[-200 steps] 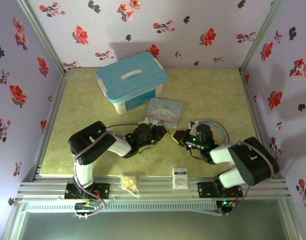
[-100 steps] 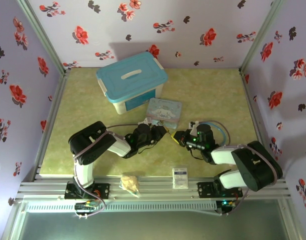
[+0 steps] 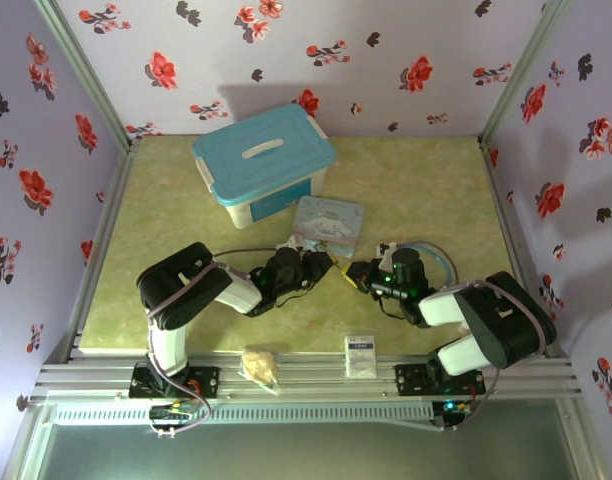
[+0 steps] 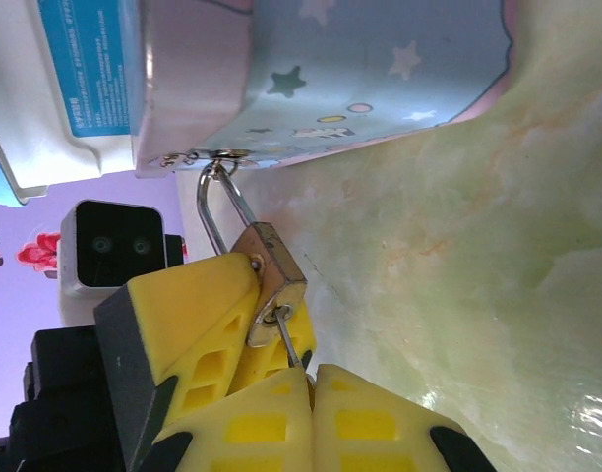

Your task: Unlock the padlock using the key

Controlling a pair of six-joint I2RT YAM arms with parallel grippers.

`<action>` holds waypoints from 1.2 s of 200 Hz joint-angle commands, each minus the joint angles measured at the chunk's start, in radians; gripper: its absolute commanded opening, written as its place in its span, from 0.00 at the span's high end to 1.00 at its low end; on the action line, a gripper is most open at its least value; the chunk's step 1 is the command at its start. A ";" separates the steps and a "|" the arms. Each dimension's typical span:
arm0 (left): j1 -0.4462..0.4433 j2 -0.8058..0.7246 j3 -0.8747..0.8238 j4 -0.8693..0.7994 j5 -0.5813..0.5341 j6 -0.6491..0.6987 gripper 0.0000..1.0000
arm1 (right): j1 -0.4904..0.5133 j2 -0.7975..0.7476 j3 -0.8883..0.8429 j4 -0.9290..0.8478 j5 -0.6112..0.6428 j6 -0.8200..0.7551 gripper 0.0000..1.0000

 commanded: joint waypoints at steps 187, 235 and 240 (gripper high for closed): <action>-0.004 -0.019 0.006 0.093 0.002 0.003 1.00 | -0.007 0.027 0.033 0.086 0.050 0.022 1.00; -0.019 -0.019 0.019 0.096 0.001 -0.009 1.00 | 0.011 0.014 0.042 0.134 0.086 0.079 1.00; -0.019 -0.019 0.021 0.097 0.003 -0.011 1.00 | 0.014 0.015 0.041 0.142 0.090 0.090 1.00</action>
